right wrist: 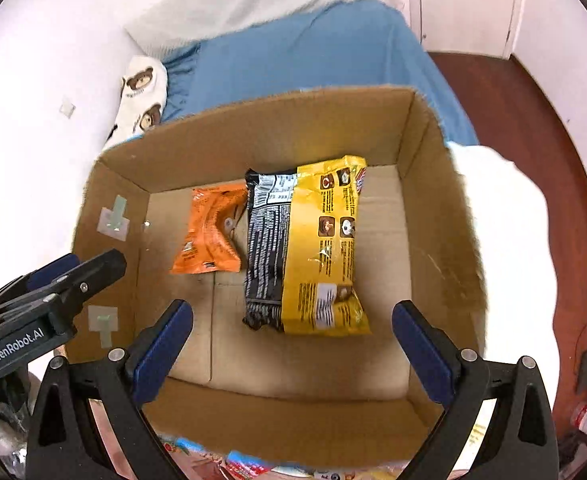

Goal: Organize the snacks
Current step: 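Carry both bags into the cardboard box and open both tools, then grasp the brown jerky packet with the left tool while the right tool grasps the white bar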

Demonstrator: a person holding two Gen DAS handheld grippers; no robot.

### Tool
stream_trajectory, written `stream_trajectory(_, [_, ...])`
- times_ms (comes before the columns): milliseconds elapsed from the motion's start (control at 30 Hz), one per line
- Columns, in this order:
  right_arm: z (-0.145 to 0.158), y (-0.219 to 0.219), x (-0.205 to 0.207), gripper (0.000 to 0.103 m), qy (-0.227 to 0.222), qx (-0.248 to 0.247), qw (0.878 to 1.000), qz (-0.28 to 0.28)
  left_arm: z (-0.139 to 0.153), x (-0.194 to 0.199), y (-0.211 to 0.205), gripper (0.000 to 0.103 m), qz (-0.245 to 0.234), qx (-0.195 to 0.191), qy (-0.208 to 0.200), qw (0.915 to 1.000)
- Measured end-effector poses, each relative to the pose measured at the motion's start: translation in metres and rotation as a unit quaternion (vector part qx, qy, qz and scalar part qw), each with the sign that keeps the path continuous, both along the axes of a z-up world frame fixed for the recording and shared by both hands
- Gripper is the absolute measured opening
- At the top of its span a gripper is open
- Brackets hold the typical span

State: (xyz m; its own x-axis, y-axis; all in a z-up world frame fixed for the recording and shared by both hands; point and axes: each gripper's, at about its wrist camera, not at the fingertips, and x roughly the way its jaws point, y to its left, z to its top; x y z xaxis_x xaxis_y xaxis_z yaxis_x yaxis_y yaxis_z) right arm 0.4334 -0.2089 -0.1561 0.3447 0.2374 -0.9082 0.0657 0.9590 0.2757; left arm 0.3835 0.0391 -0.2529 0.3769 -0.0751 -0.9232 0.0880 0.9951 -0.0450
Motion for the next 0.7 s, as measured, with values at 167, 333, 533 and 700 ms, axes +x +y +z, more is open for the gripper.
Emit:
stream_trajectory(167, [0.034,-0.003,-0.032,0.102,-0.04,-0.021,0.999,-0.006,0.028,-0.033,0.003,0.087,-0.001,-0.001,-0.031,0.9995])
stream_trajectory(333, [0.064,-0.006,-0.064,0.102,-0.065,-0.027,0.997,-0.009,0.049,-0.062,0.004,0.087,-0.009,-0.003,-0.051,0.9986])
stream_trajectory(533, [0.081,-0.003,-0.094,0.102,-0.079,-0.026,0.996,-0.011,0.065,-0.09,0.004,0.087,-0.016,-0.004,-0.063,0.9979])
stream_trajectory(700, [0.09,-0.004,-0.117,0.102,-0.087,-0.02,0.996,-0.019,0.068,-0.108,0.005,0.087,-0.021,-0.007,-0.067,0.9975])
